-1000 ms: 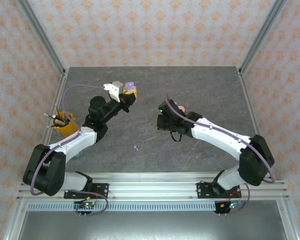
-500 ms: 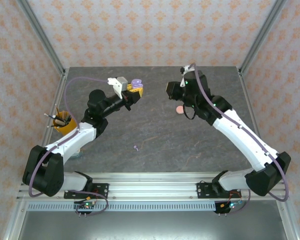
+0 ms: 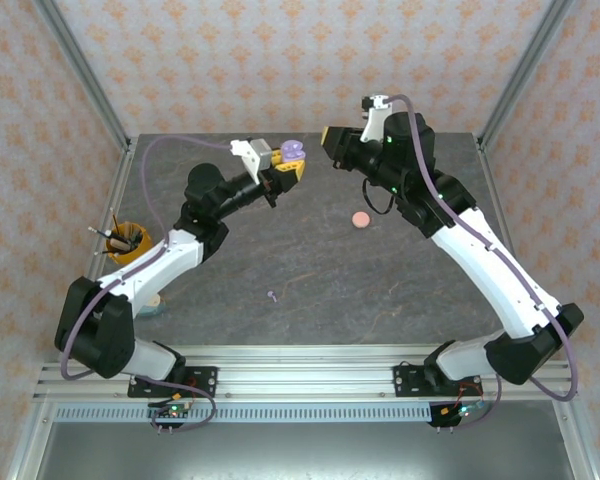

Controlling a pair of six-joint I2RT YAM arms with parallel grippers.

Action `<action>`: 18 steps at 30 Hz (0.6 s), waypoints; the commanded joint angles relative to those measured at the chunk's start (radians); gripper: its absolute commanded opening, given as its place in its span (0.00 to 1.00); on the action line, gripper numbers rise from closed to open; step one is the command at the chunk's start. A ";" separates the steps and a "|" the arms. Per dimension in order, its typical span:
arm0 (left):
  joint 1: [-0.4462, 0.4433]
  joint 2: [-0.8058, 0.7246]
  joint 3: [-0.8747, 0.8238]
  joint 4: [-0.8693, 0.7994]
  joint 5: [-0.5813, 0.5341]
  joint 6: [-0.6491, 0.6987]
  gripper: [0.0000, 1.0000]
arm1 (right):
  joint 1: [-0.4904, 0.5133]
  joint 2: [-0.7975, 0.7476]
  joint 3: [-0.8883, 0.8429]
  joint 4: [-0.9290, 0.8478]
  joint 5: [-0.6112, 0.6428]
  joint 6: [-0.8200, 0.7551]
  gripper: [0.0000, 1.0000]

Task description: Insert the wireless bluetooth earbuds into the charging case

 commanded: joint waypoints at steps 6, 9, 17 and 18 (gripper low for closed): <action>-0.013 0.058 0.104 0.097 0.012 0.009 0.00 | -0.002 0.018 0.000 0.151 -0.097 0.038 0.19; -0.015 0.063 0.117 0.101 0.014 0.008 0.00 | -0.002 0.029 -0.006 0.167 -0.113 0.052 0.19; -0.016 0.056 0.141 0.090 0.024 0.009 0.00 | -0.002 0.068 -0.007 0.190 -0.148 0.086 0.19; -0.015 0.056 0.144 0.085 0.024 0.011 0.00 | -0.002 0.072 -0.006 0.191 -0.151 0.089 0.19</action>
